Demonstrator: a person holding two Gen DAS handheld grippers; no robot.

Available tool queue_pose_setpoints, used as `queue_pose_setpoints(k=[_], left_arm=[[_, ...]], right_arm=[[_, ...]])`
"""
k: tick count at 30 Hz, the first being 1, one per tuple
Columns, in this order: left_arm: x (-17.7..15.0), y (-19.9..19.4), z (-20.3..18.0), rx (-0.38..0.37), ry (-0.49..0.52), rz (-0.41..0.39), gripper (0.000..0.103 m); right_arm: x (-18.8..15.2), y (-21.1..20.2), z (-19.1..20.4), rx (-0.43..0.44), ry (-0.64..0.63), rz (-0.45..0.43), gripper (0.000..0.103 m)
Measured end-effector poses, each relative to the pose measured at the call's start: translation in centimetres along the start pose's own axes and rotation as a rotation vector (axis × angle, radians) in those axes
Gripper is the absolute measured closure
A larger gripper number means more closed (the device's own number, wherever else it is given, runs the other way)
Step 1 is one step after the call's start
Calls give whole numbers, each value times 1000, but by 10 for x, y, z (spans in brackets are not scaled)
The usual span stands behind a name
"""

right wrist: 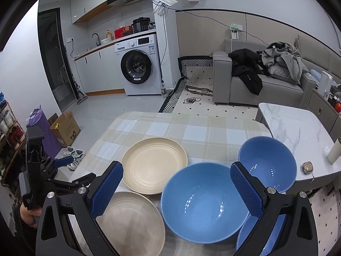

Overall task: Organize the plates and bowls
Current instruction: 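Move both tools toward the remaining single cream plate, then close both tools on the rim of the single cream plate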

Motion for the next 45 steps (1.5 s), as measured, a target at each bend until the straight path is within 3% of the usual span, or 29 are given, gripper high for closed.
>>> queue_pose_setpoints(k=[14,35,45], left_arm=[[23,40,17,32,-65,36,1],[12,128,31,43,-118,150,1],[5,153,29,34,-119,194,5]], right_arm=[[19,64,-10,26,-11,102,1],[-17,183,-16,50,-45,351,1],[-31,224,-21,41,-55,459,13]])
Point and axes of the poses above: each gripper's, at about its wrist camera, not at the fingertips, and y roughly the way its jaws point, z to its left, x to its top, the point moved 4 cm from there along y, roughly the way its jaws point, and after that the axes turned 9 degrees about -z, right-handed, at the moved point
